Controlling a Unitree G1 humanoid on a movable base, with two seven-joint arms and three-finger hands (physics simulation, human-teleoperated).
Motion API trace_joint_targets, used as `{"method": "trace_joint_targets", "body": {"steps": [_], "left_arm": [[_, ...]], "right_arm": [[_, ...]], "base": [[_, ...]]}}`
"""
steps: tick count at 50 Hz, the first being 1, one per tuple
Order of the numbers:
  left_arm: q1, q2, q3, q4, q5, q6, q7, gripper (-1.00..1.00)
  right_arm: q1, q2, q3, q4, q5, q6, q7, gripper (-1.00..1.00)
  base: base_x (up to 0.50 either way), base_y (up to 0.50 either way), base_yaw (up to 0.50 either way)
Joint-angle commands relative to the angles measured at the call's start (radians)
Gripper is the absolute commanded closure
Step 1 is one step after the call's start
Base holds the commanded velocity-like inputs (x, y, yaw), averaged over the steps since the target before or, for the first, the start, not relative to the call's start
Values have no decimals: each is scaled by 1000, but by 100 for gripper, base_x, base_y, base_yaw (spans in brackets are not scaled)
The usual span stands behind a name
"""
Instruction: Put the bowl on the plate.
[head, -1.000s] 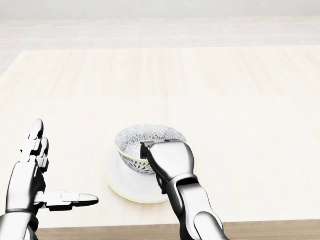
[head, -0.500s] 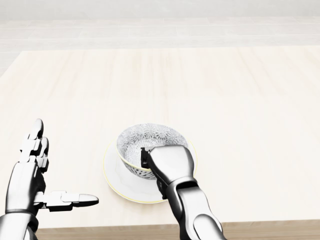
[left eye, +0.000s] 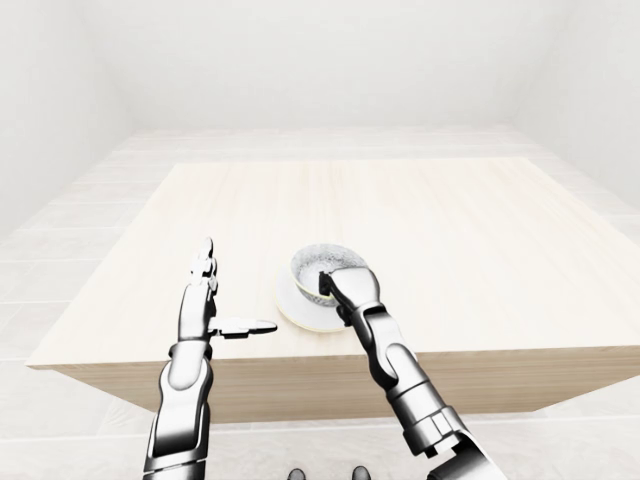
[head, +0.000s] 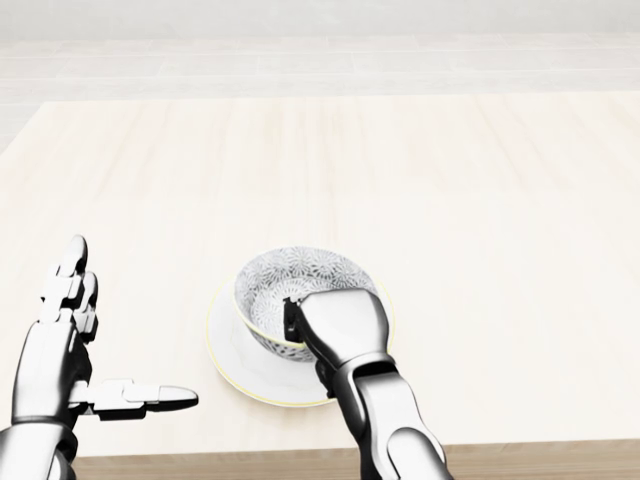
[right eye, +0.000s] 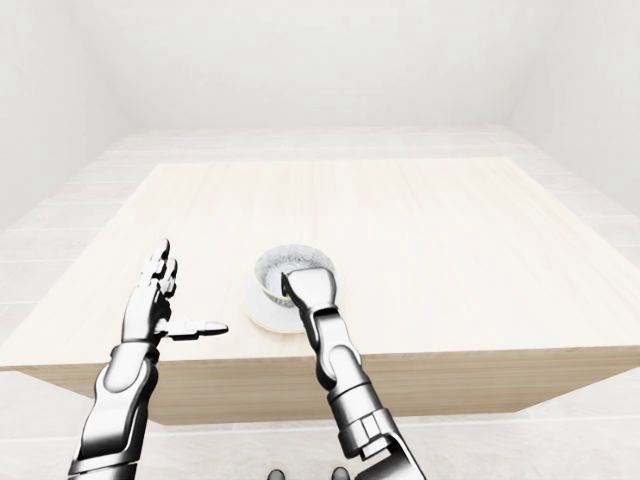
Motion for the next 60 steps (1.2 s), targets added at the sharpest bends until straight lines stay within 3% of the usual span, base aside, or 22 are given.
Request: {"method": "trace_joint_targets", "body": {"steps": [1,7,16,34,42,43,46,54,60], "left_arm": [[0,0,-1,-8,2,7,0,-100],[2,-1,-2,-10,2,7,0,-100],[4,-3,-2,-5,4,-1,1,-100],[-3,-1,-3,15,3,-9,4,-100],[-5,0,-4,17,2,-7,5,-100],[-5,0,-4,16,2,-6,5,-100],[-5,0,-4,15,1,-5,5,-100],[-6,0,-4,16,1,-5,6,-100],[-6,1,-2,12,-1,0,5,-100]], "right_arm": [[4,-2,-2,-16,24,0,-13,47],[7,-1,-3,-23,25,0,-11,42],[9,-1,-4,-21,28,0,-15,4],[2,-2,-6,-15,33,0,-17,-35],[4,-5,-7,-25,33,0,-9,-75],[6,-6,-7,-36,33,0,-2,-90],[9,-7,-7,-49,32,0,6,-98],[28,-11,-4,-89,28,0,27,-100],[73,-23,4,-176,25,0,98,-100]], "base": [[0,0,0],[0,0,0],[0,0,0],[0,0,0],[0,0,0],[0,0,0],[0,0,0],[0,0,0],[0,0,0]]}}
